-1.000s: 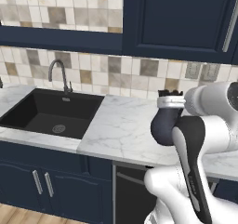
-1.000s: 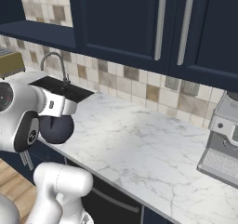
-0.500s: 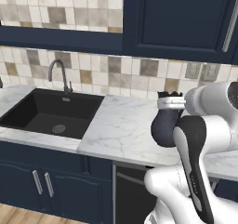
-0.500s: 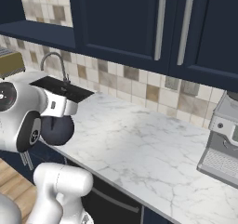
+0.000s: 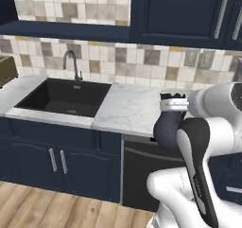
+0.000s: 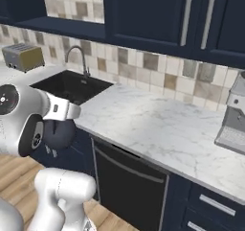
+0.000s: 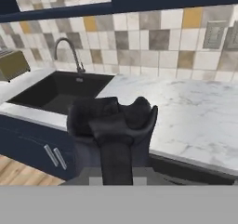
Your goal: Move the bread and juice from the top shelf to the second highest shelf to make space. Then, place the pitcher from the counter on the cleared top shelf.
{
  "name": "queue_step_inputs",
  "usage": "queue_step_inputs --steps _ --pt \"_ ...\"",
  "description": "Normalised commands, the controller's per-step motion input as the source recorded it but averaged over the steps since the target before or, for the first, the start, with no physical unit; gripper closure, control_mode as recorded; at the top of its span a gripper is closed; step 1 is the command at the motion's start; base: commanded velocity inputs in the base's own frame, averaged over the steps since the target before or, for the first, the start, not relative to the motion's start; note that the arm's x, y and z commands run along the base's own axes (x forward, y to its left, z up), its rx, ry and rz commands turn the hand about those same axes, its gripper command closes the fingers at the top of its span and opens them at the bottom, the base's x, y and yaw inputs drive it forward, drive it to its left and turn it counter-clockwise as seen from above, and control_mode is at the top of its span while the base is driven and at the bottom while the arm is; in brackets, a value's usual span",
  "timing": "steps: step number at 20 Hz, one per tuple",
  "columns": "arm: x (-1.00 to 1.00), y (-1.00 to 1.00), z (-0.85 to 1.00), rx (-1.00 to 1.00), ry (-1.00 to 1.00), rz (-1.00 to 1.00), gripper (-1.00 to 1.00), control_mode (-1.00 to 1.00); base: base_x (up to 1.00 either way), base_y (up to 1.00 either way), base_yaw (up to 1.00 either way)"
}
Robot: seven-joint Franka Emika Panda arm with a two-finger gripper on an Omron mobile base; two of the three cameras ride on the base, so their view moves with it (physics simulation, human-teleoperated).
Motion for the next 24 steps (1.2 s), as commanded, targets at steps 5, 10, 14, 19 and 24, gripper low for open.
queue_step_inputs --steps 5,10,14,19,24 --pt "0.0 0.0 0.0 0.0 0.0 0.0 1.0 1.0 -1.0 0.07 -0.25" --pt "0.0 0.0 0.0 0.0 0.0 0.0 1.0 1.0 -0.97 0.0 -0.4" --pt "0.0 0.0 0.0 0.0 0.0 0.0 1.0 1.0 -0.81 0.0 -0.5" --pt "0.0 0.0 0.0 0.0 0.0 0.0 1.0 1.0 -0.43 -0.21 -0.48" --pt "0.0 0.0 0.0 0.0 0.0 0.0 1.0 1.0 -0.14 -0.46 -0.44"
